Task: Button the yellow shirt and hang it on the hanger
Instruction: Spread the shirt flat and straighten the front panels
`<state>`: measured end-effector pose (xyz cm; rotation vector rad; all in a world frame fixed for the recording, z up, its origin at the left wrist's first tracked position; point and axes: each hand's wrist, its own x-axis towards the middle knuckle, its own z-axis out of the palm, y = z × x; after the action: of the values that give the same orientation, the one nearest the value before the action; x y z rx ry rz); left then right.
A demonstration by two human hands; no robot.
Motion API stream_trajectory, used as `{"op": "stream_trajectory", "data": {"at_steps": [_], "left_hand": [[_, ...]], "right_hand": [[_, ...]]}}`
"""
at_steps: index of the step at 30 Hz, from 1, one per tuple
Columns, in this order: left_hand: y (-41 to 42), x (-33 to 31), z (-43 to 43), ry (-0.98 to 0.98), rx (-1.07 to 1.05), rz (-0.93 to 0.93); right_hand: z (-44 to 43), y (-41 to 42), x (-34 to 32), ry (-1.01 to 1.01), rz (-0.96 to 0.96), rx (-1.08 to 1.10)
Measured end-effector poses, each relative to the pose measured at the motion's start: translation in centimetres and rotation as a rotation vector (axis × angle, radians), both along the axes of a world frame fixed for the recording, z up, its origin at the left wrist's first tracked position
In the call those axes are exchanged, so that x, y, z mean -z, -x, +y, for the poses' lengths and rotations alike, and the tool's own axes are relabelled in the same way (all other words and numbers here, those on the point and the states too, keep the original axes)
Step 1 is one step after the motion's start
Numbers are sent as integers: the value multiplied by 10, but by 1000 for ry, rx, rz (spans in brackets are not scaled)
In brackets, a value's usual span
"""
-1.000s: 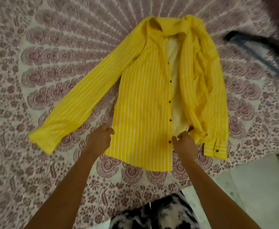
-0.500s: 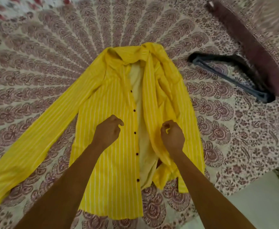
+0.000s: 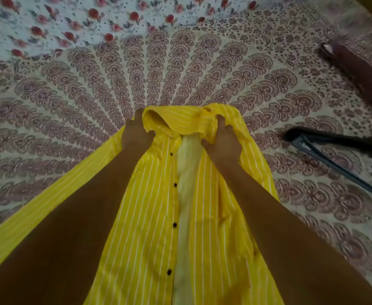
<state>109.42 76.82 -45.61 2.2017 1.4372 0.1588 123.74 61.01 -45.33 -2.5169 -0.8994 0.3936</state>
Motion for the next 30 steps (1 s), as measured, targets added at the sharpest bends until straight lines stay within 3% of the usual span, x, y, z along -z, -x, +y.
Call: {"op": "stream_trajectory", "data": {"at_steps": [2, 5, 10, 13, 14, 16, 18, 20, 22, 25, 28, 30], "left_hand": [[-13, 6, 21, 40, 29, 48], [-39, -2, 53, 207, -38, -197], [-92, -33, 123, 434, -310, -471], [-103, -40, 138, 338, -200, -415], [-105, -36, 140, 315, -97, -375], [-102, -30, 131, 479, 22, -370], [-93, -14, 120, 520, 112, -329], [-81, 4, 106, 438, 137, -334], [-63, 15, 84, 231, 175, -356], [-29, 15, 28, 28, 248, -380], [-6, 11, -37, 118, 304, -439], [3, 14, -75, 223, 300, -370]], "right_hand": [[23, -12, 3, 114, -12, -51], [56, -38, -8, 31, 27, -16], [126, -113, -36, -390, 566, 253], [153, -131, -44, -374, 709, 144], [156, -129, -42, -316, 696, 76], [154, -122, -27, -264, 689, -9], [139, -114, -6, -282, 632, -43], [113, -105, 8, -241, 484, -87], [78, -96, 18, -228, 334, -120], [13, -68, 24, -286, 222, -36], [-57, -41, 29, -192, 112, 47], [-98, -25, 34, -57, 83, 138]]}}
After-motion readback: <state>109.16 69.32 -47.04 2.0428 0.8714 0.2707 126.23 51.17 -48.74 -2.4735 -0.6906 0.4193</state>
